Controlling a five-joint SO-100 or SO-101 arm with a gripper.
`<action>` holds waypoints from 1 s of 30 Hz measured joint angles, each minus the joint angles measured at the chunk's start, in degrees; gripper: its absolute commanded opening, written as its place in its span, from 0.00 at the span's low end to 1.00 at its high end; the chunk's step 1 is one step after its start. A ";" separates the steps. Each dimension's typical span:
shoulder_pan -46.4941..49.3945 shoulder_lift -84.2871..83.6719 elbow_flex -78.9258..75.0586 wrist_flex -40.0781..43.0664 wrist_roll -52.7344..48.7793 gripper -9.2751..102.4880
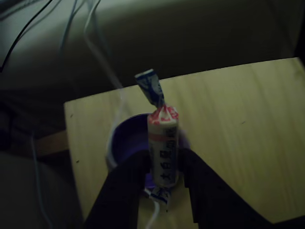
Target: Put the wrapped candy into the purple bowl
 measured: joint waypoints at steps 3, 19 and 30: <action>-2.99 -2.99 0.00 -1.49 0.79 0.11; 0.44 -21.09 -1.23 -6.77 0.70 0.12; -1.23 -24.87 -1.32 -9.23 3.96 0.14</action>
